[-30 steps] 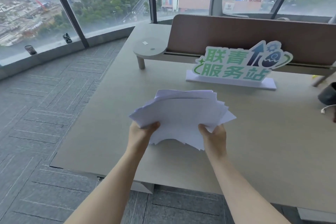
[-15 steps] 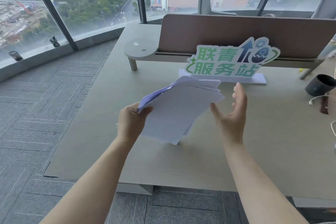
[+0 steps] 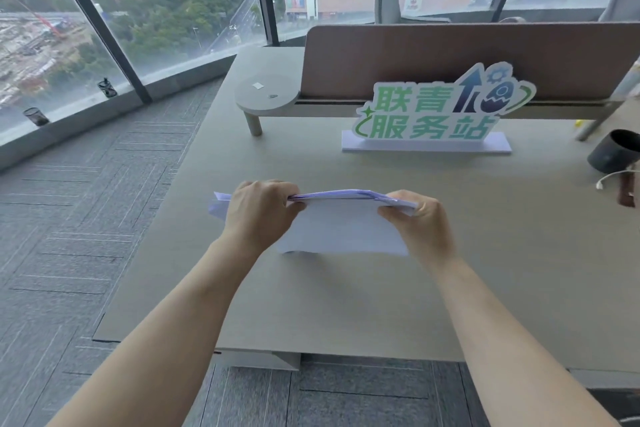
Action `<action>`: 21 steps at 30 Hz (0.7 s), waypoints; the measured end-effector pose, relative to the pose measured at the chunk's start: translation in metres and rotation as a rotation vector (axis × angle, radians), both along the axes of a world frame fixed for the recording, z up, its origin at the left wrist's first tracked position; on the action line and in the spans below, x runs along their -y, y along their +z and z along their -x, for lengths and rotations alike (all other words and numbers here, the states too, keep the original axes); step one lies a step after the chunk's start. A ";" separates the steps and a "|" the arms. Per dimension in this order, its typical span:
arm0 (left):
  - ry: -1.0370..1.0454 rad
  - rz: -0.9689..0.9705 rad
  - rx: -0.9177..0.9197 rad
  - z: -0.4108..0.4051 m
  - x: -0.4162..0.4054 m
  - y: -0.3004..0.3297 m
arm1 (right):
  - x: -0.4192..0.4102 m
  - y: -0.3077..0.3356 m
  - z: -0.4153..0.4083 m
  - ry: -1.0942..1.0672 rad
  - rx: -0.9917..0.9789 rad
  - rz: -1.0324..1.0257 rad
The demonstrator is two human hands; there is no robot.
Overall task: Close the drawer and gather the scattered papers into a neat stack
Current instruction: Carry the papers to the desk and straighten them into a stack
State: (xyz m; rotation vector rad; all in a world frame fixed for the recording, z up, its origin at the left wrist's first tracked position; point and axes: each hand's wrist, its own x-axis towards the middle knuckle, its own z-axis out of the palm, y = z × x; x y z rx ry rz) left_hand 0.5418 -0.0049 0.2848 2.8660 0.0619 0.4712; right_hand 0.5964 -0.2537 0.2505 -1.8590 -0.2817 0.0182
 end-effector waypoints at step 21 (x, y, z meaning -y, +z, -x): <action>0.218 1.479 -0.032 0.017 -0.054 -0.073 | 0.037 -0.012 -0.003 -0.087 -0.162 -0.292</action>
